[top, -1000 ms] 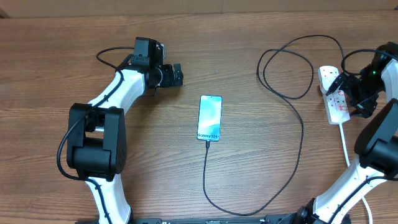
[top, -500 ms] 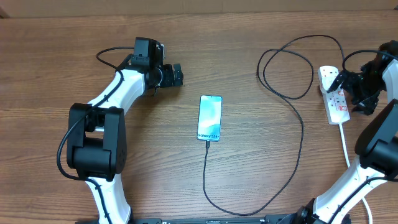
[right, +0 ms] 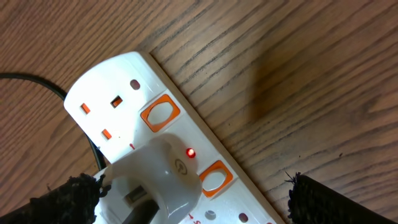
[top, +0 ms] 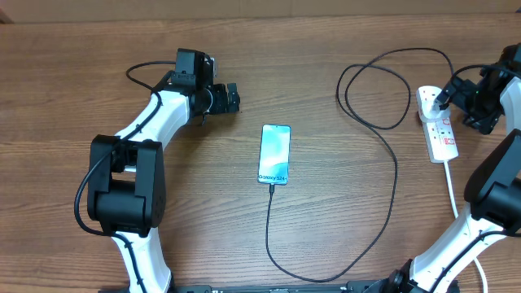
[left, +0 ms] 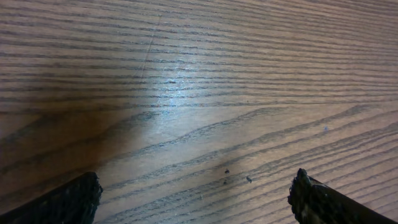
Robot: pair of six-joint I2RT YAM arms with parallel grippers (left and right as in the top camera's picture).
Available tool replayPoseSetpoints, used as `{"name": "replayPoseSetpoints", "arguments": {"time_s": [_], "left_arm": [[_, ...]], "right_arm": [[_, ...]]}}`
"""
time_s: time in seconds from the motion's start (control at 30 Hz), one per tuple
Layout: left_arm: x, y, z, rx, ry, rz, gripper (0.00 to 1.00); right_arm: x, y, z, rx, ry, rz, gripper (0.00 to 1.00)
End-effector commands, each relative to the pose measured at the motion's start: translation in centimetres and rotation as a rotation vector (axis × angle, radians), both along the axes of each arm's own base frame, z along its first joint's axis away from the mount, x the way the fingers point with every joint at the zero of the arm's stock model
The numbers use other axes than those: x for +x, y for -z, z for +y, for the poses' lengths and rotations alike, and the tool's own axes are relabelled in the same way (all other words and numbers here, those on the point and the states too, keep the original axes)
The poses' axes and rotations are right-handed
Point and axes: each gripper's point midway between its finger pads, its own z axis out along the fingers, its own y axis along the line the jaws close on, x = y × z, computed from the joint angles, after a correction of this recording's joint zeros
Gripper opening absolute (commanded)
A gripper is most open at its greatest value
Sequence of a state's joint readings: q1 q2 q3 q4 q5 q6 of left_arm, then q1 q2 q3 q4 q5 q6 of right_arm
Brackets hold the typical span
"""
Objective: Plug charger to phone and switch on socket
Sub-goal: 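Press the power strip's orange switch down with the right gripper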
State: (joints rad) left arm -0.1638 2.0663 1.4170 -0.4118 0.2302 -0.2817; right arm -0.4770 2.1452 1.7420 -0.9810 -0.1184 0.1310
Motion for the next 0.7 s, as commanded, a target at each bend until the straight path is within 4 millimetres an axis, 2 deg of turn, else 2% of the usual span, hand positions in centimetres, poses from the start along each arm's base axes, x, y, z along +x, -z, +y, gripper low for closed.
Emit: {"name": "replayPoseSetpoints", "arguments": {"time_s": [0.0,0.67], "left_arm": [[0.26,-1.01,-0.21,0.006,0.006,-0.026,1.0],[0.31,-1.45,-0.26,0.004,0.007,-0.035,1.0]], "right_arm": [[0.53,-0.25,-0.55,-0.017,0.016,-0.013,1.0],[0.54,-0.25,-0.55,-0.017,0.016,-0.014,1.0]]}}
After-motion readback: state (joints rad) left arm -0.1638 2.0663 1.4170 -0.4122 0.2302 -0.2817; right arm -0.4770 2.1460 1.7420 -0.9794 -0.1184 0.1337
